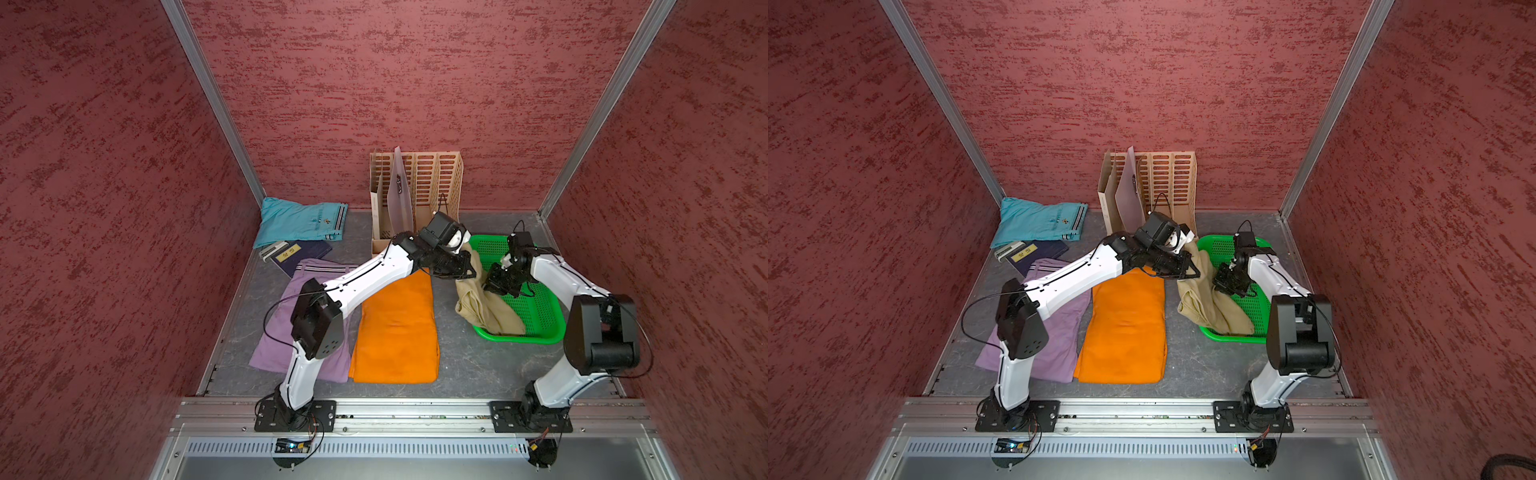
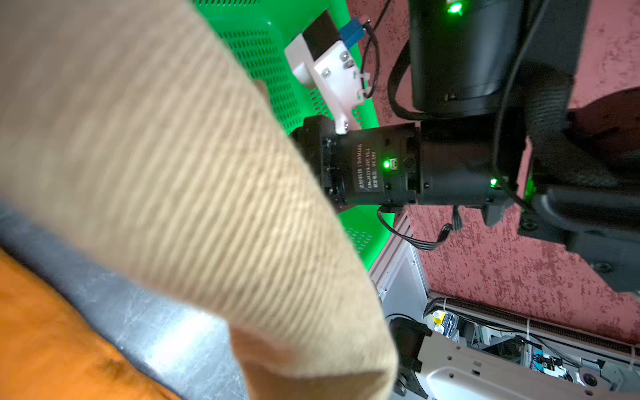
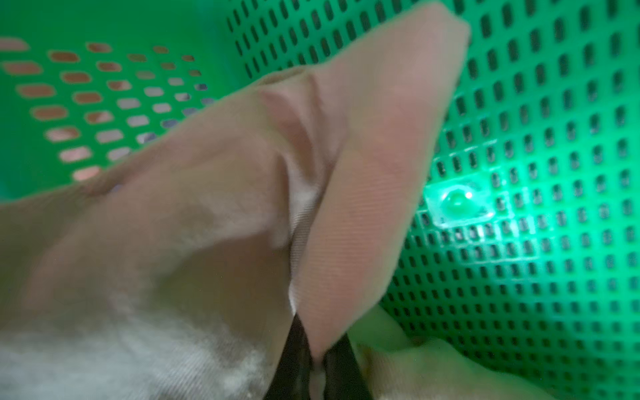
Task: Put the folded long pants in the basket
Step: Adjust the basket at the center of the board.
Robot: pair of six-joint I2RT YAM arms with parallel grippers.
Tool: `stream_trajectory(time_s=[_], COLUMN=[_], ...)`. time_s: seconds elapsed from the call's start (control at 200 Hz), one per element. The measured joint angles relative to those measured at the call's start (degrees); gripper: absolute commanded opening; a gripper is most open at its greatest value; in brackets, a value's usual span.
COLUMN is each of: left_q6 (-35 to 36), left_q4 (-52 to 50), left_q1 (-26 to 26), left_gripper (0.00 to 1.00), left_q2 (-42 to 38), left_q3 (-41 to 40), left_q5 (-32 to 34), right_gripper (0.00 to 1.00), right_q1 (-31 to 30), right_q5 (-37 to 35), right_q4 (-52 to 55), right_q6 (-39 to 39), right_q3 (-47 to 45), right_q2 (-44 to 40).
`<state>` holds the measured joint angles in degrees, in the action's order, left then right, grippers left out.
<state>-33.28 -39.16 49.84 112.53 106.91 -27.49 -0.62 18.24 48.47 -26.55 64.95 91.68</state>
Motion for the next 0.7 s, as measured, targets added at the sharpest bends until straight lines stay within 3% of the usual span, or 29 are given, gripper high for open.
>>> stream_trajectory(time_s=[0.13,0.291,0.521,0.701], left_q6=[-1.0,-0.7,1.1,2.3], left_q4=[0.6,-0.2,-2.8,-4.2], left_q1=[3.9,6.7,2.7,0.0], left_gripper=[0.0,0.0,0.0,0.0], left_q2=[-5.0,-4.8,-0.1,8.9], left_q3=[-5.9,-5.2,3.2,10.0], left_q5=[0.3,-1.5,-2.0,-2.2], right_gripper=[0.0,0.0,0.0,0.0], right_q1=[1.0,6.6,9.2,10.9], right_q5=[-3.0,-5.4,-9.6,-9.9], right_q4=[3.8,5.0,6.7,7.0], right_q6=[0.6,0.2,-0.2,-0.4], right_q3=[-1.0,-1.0,-1.2,-5.0], right_q2=[-7.9,-13.9,-19.9,-22.6])
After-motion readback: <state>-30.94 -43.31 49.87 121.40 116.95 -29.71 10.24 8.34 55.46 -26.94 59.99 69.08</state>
